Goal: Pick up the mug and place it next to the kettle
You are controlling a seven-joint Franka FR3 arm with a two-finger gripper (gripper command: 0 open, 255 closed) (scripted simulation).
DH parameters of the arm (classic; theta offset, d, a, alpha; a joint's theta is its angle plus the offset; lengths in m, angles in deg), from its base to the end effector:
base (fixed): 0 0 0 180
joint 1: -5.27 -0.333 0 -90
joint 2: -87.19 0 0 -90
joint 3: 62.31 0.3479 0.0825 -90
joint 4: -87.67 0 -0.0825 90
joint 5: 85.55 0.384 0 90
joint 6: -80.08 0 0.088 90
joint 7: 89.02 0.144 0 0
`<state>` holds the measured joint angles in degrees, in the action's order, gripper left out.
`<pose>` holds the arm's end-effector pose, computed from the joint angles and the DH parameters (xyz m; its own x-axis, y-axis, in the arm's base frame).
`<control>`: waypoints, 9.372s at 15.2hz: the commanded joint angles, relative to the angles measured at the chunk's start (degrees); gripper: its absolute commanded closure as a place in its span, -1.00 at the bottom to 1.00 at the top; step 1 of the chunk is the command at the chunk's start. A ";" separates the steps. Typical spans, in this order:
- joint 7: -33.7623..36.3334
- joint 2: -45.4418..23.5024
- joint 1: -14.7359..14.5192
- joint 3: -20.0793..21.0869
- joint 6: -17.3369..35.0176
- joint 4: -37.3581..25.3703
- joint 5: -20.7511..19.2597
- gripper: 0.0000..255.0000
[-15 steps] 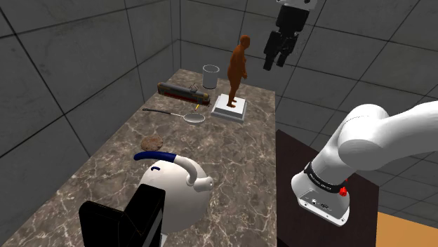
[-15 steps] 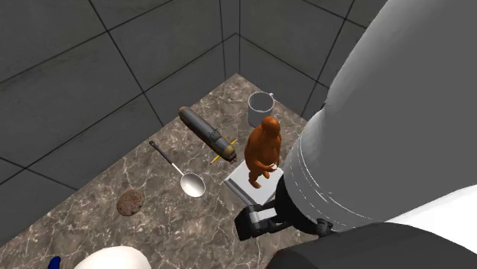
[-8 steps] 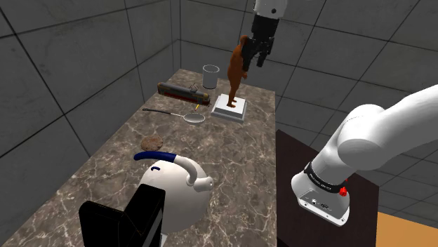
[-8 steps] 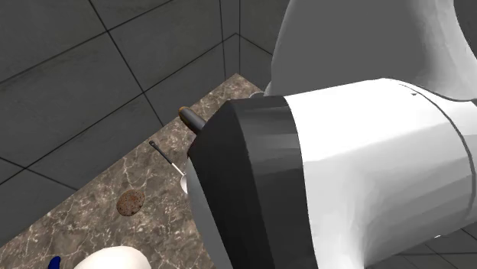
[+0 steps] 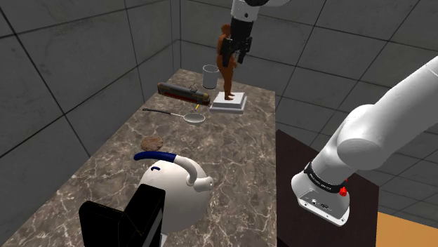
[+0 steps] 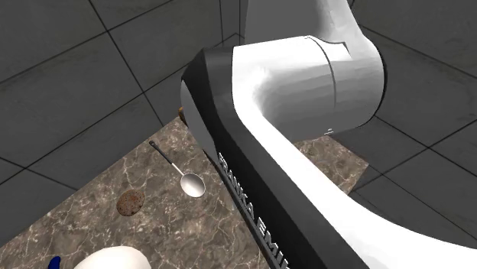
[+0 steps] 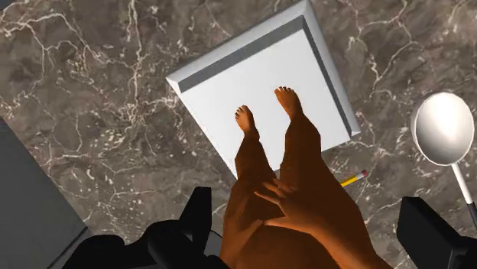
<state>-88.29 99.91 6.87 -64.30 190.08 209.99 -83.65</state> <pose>0.4816 -0.0276 0.4961 0.9963 -0.0858 0.0061 -0.0855 -0.9956 -0.0390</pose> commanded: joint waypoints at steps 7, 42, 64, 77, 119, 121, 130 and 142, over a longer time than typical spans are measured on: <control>0.21 -18.64 1.28 -0.26 4.26 -12.81 -2.39 -1.00; 0.31 -42.72 2.10 -1.52 7.55 -33.92 -4.23 1.00; -0.45 -38.99 2.03 -1.67 -7.48 -45.24 -4.16 1.00; -1.02 -40.25 2.17 -1.71 -18.21 -57.24 -4.02 1.00; 30.31 -0.67 -15.70 12.47 -18.16 -15.98 -2.59 1.00; 32.83 0.45 -16.81 14.01 -18.31 -14.97 -1.93 1.00; 44.80 2.63 -21.74 21.60 -19.09 -13.62 1.09 1.00; 62.93 -2.68 -27.91 33.34 -19.99 -19.93 2.33 1.00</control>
<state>-27.00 97.71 -20.53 -31.92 170.03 190.61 -81.32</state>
